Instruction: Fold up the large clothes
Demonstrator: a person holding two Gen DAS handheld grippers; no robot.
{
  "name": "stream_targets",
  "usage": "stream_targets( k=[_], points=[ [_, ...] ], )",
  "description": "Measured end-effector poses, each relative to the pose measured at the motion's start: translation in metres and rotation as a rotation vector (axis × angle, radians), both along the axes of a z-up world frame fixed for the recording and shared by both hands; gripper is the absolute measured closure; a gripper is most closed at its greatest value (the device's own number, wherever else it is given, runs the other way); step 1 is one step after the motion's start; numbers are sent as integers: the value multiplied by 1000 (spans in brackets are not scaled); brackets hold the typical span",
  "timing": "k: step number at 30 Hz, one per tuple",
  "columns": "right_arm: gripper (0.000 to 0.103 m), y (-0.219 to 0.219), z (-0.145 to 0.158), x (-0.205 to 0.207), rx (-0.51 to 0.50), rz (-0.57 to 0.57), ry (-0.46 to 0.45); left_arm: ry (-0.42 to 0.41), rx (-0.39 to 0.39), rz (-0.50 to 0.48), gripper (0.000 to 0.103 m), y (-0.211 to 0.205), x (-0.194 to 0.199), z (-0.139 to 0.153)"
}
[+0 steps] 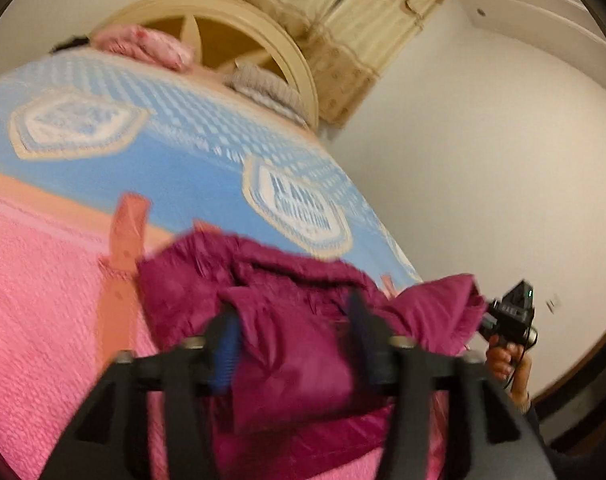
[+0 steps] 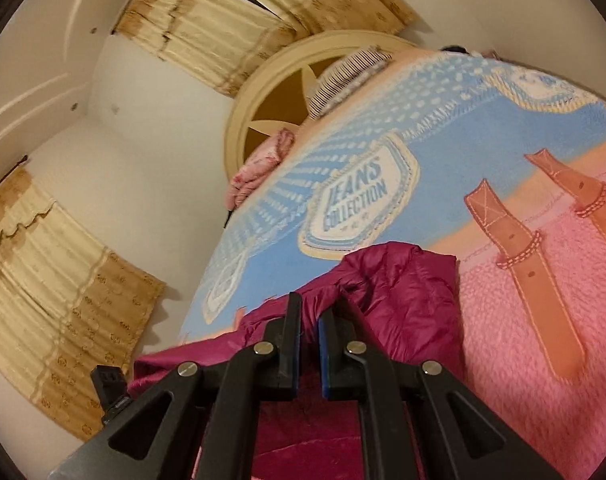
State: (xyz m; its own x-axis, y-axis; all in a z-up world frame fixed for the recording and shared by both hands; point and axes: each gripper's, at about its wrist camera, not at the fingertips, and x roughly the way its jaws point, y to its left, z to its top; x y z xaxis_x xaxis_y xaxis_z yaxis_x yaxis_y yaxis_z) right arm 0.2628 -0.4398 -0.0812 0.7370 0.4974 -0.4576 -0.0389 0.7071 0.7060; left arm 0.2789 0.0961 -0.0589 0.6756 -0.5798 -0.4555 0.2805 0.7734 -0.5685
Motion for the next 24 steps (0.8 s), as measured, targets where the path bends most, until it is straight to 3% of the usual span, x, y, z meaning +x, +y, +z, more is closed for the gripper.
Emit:
stream_targets(
  k=[1,2,4,8,13,16,18,21,24],
  points=[
    [97,-1,-6,11,-2,-3,16,-28,12,52,2,5,-4,7],
    [97,-1,-10,18,-4,-4,26,-56,17,93,0,9,-7,13],
    [97,1,-17,28,-16,-5,45,-132,9,131,0,15,-15,25],
    [97,9,-30,48,-52,-19,66,-125,130,116,0,-13,-14,17],
    [97,14,-47,68,-78,-59,90,-143,356,7,0,-88,-13,-10],
    [97,15,-61,82,-68,-53,128,-162,533,-33,0,-137,-7,-36],
    [97,16,-68,89,-61,-45,142,-119,617,-41,0,-156,3,-56],
    [96,16,-75,94,-14,-46,143,-14,628,-49,0,-164,18,-83],
    [93,14,-76,93,-3,-61,143,19,575,4,0,-153,28,-91]
  ],
)
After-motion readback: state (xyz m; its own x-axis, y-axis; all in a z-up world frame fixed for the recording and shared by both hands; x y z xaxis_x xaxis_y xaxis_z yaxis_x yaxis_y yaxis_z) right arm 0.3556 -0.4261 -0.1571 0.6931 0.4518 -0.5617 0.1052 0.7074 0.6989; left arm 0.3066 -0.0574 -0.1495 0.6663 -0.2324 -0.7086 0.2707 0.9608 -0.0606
